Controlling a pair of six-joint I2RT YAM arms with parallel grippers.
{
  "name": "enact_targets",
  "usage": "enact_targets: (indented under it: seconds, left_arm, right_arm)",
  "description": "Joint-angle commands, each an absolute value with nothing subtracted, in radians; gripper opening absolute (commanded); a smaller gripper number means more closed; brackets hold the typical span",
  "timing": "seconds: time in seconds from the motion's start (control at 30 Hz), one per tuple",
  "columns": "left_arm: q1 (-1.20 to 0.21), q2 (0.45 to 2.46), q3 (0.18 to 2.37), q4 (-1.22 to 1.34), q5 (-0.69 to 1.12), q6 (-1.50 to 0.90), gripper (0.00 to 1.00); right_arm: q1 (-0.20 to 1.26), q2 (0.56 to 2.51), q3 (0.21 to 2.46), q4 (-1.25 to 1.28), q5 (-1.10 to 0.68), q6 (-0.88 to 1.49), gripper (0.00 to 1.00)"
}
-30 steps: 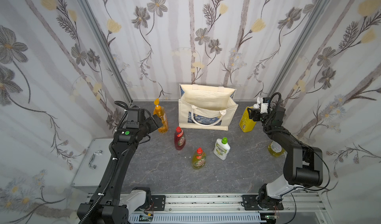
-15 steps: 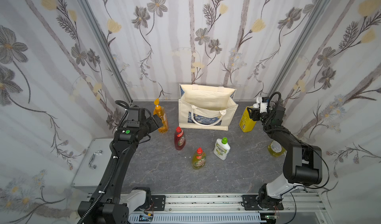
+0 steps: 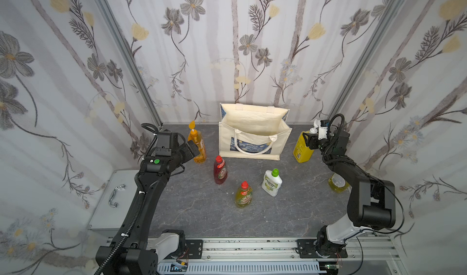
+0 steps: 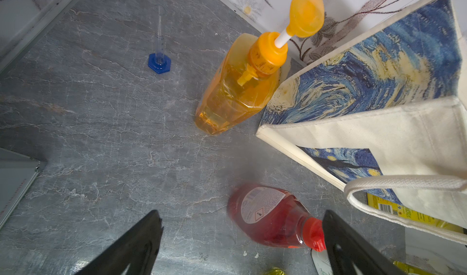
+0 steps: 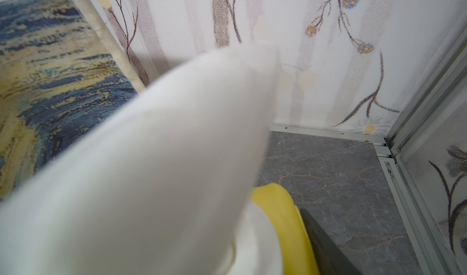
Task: Pack dish soap into the shopping bag
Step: Pick up the bottle of dish soap at the center of the board.
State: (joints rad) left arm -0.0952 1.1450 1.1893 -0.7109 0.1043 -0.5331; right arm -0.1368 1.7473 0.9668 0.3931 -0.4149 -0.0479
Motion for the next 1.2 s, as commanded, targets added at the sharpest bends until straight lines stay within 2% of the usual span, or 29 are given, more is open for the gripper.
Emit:
enact_targets:
  seconds: [0.0,0.47,0.93,1.17]
  left_arm:
    - [-0.096,1.144,1.187,-0.706,0.088,-0.549,1.00]
    - [-0.095,1.133,1.172,-0.692,0.088,-0.552,1.00]
    - [-0.095,1.079,1.098,-0.651,0.094,-0.572,1.00]
    - [-0.095,1.045,1.070,-0.649,0.095,-0.572,1.00]
  right_arm:
    - [-0.132,1.723,0.966,0.405,-0.436,-0.043,0.44]
    - [-0.120,1.666,1.053,0.380,-0.416,0.046,0.33]
    - [-0.075,1.558,1.264,0.169,-0.347,0.052,0.32]
    - [-0.045,1.557,1.459,0.039,-0.305,0.047,0.32]
